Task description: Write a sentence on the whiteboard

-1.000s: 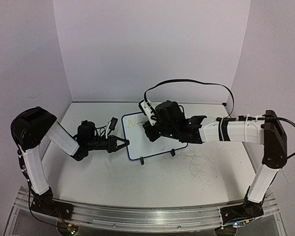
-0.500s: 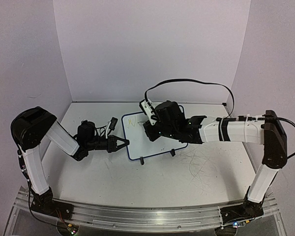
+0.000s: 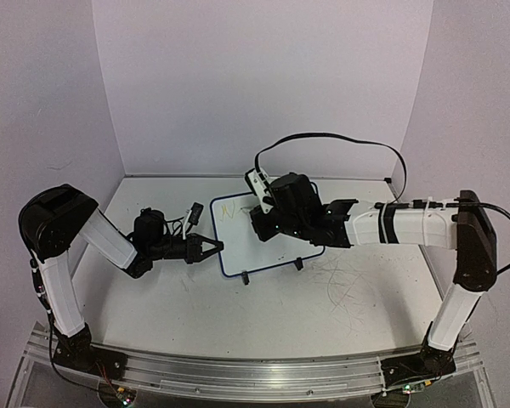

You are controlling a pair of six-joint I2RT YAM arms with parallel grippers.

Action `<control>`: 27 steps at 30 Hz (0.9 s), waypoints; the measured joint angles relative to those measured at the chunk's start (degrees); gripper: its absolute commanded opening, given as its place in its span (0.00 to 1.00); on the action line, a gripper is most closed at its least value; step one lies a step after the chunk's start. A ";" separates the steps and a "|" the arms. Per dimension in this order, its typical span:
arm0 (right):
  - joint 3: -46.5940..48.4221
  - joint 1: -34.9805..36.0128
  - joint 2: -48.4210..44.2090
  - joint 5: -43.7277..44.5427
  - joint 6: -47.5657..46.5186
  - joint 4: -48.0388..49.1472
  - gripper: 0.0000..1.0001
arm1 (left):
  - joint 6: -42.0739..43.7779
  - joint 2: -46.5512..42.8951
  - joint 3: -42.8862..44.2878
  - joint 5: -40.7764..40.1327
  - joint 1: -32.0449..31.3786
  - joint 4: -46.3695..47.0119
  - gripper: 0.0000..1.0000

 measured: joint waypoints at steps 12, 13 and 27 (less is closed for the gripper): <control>0.02 -0.47 -0.09 -0.12 0.08 0.47 0.00 | -0.02 0.00 0.31 0.00 0.02 -0.46 0.00; 0.02 -0.52 -0.09 -0.28 0.06 0.49 0.00 | -0.02 0.00 0.31 0.00 0.02 -0.50 0.00; 0.02 -0.99 -0.09 -1.88 0.02 0.59 0.00 | 0.00 0.00 0.31 0.00 0.06 -0.70 0.00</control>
